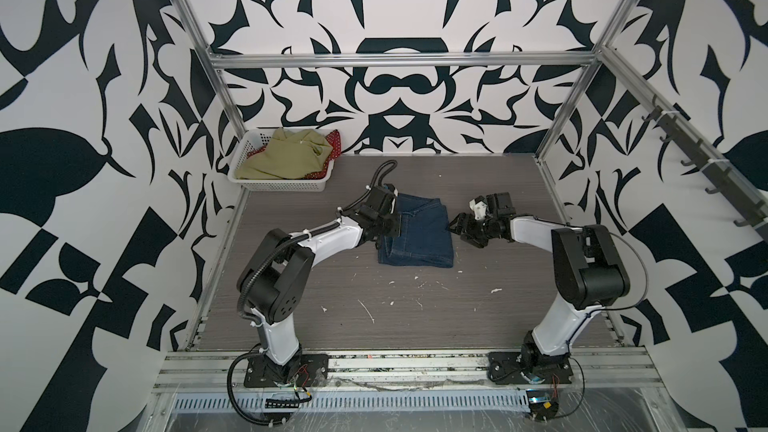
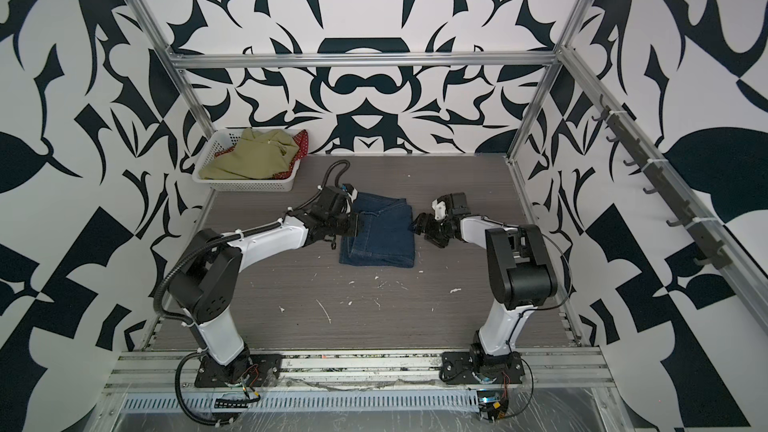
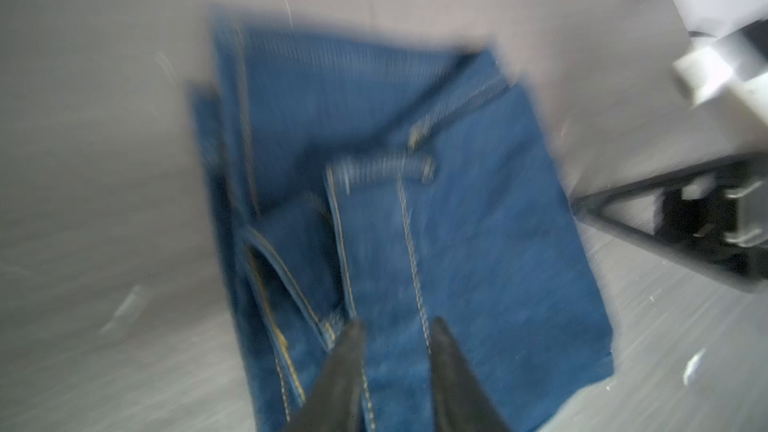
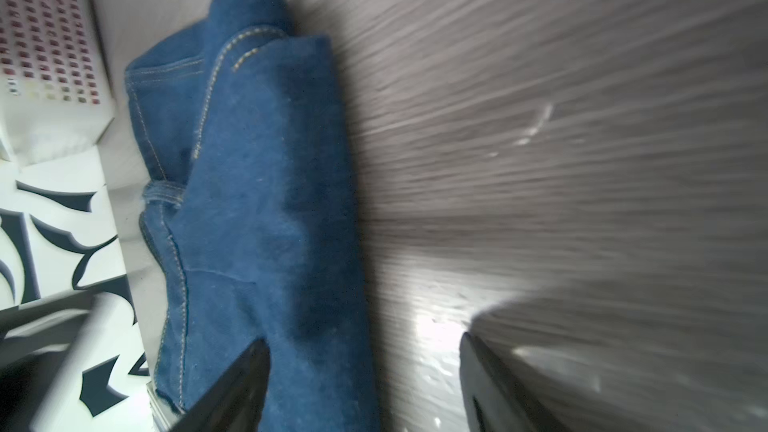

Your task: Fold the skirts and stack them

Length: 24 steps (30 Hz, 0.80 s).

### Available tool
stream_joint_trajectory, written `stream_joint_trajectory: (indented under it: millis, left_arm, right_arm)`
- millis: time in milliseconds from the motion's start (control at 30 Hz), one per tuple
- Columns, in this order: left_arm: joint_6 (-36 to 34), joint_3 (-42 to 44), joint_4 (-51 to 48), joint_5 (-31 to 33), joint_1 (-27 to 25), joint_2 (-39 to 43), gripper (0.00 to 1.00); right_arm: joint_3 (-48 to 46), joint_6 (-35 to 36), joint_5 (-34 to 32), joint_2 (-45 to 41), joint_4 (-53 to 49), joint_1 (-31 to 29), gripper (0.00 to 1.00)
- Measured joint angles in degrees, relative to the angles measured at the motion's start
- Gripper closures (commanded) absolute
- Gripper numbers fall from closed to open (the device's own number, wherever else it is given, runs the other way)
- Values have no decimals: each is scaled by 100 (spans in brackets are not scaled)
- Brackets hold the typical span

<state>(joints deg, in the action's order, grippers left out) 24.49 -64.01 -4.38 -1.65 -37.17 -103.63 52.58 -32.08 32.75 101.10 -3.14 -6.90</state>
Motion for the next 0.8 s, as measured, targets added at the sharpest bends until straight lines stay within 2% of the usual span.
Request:
stream_joint_trajectory:
  millis: [67,200,433,600,633,700,733,800]
  left_arm:
    - [81,291,116,-44,15,-109,81]
    - [216,734,654,-72,79,-157,82]
    - [205,837,1036,-83,142,-192,85]
    - [166,844,1102,22,166,-199,84]
    - [162,846,1108,37,170,-199,80]
    - [160,866,1145,125,170,-190,60]
    - [153,894,1178,166,168,-168,52]
    - [109,1012,1250,221,157,17,25]
  right_arm:
    - [-52,-59,179,61,184,-4,26]
    - [-59,-146,566,271,590,-7,30]
    - [-7,-481,1139,761,1394,-50,51]
    - [66,-588,1172,1001,1526,-131,86]
    - [87,-636,1178,1040,1528,-133,92]
    - [181,-586,1161,1075,1390,-144,100]
    - [254,-527,1139,1075,1266,-151,100]
    - [468,-343,997,1073,909,-164,100]
